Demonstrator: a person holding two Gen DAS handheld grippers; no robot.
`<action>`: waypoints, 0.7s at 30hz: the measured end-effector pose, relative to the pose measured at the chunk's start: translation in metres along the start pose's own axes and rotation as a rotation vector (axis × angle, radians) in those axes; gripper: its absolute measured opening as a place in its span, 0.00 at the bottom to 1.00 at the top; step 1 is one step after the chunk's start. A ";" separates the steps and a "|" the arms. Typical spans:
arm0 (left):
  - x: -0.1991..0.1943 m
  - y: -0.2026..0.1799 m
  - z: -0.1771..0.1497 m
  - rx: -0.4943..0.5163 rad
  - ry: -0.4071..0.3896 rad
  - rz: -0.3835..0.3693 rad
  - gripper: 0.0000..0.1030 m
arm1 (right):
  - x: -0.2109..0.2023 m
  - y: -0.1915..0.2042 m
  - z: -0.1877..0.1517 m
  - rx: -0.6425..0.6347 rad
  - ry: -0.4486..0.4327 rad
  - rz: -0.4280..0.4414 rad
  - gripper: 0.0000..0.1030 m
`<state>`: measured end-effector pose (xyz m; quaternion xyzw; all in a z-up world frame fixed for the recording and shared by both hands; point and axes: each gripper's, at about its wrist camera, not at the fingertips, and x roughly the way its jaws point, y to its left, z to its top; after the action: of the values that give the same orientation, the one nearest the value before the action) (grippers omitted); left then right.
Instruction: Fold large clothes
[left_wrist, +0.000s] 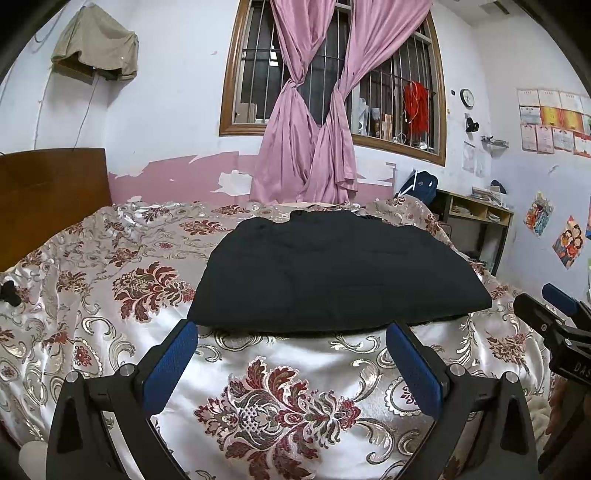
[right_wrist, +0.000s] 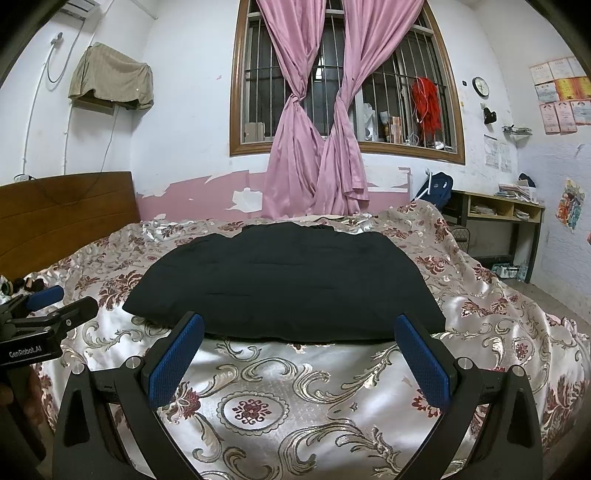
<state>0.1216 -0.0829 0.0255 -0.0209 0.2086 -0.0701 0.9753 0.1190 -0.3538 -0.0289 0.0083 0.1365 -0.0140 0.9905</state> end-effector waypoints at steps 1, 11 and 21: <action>0.000 0.001 -0.001 0.002 0.000 0.000 1.00 | 0.000 0.000 0.000 0.000 0.001 0.001 0.98; -0.001 -0.002 0.001 0.000 -0.007 0.002 1.00 | 0.000 0.001 0.000 0.001 0.001 0.000 0.98; -0.002 -0.003 0.001 0.001 -0.010 0.005 1.00 | 0.000 0.001 0.000 0.001 0.002 0.001 0.98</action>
<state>0.1198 -0.0857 0.0275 -0.0203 0.2039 -0.0677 0.9764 0.1193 -0.3531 -0.0293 0.0090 0.1375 -0.0138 0.9904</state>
